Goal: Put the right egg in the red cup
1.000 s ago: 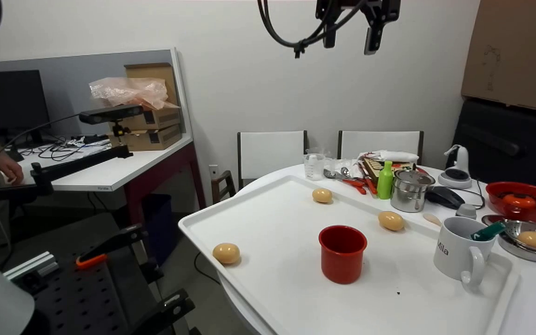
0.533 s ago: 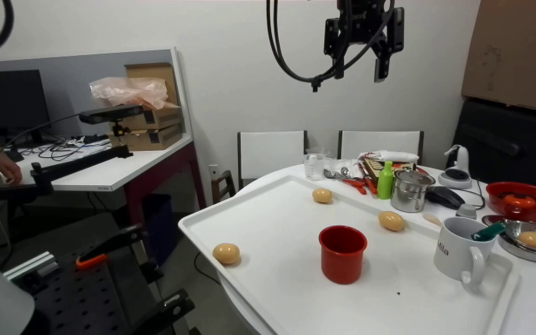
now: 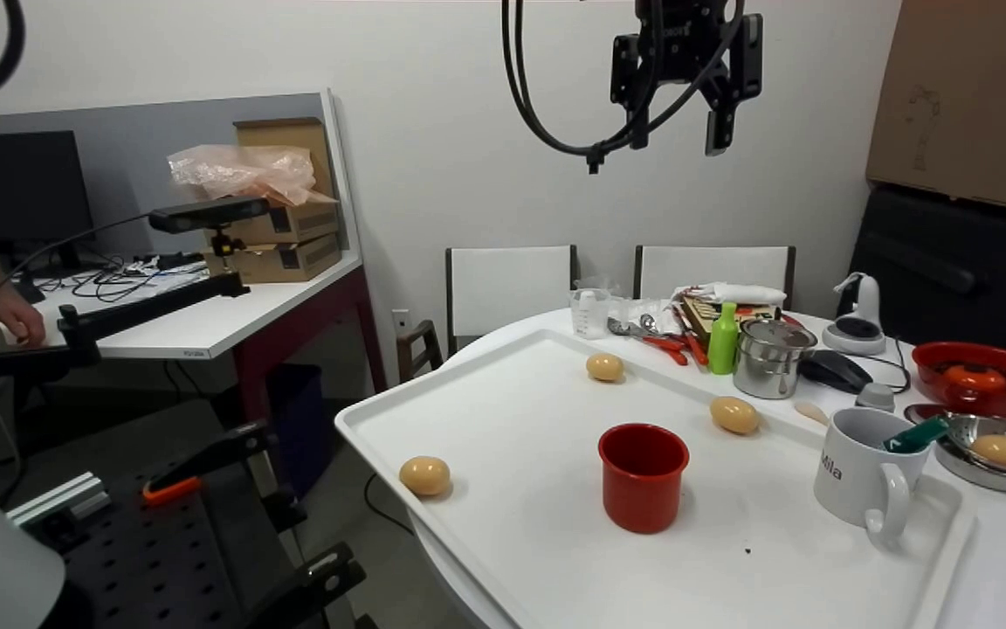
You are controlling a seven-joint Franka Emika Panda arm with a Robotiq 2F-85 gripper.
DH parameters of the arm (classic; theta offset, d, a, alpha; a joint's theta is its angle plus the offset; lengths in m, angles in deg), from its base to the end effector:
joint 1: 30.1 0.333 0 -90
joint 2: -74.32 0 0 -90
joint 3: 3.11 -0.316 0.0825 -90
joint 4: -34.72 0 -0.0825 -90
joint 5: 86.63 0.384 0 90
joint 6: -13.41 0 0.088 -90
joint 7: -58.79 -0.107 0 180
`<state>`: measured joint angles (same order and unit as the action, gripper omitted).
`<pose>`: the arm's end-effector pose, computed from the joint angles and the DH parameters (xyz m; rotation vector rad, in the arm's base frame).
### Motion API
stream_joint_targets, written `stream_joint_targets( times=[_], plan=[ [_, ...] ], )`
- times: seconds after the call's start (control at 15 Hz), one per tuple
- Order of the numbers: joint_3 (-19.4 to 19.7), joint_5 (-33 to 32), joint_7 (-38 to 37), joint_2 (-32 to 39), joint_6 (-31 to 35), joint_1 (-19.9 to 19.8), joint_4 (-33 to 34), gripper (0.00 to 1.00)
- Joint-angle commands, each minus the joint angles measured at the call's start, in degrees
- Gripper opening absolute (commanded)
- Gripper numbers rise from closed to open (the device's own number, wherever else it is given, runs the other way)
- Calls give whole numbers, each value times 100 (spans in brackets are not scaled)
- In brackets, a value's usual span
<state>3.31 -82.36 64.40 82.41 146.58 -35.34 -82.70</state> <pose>0.5765 -0.1161 0.3846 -3.1038 0.2344 -0.2176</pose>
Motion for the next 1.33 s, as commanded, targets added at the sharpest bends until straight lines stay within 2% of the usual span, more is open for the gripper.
stream_joint_targets(
  times=[0.0, 0.33, 0.67, 1.13, 1.2, 1.27],
  plan=[
    [-67, -10, -16, 212, -13, -36, 156, 100],
    [-194, 12, 344, 879, -159, -61, 546, 100],
    [-367, 11, 774, 1758, -163, -154, 1236, 100],
    [-528, -37, 972, 2681, -18, -218, 2207, 100],
    [-498, -67, 817, 2347, 28, -162, 1783, 100],
    [-506, -68, 819, 2424, 28, -167, 1842, 100]
  ],
)
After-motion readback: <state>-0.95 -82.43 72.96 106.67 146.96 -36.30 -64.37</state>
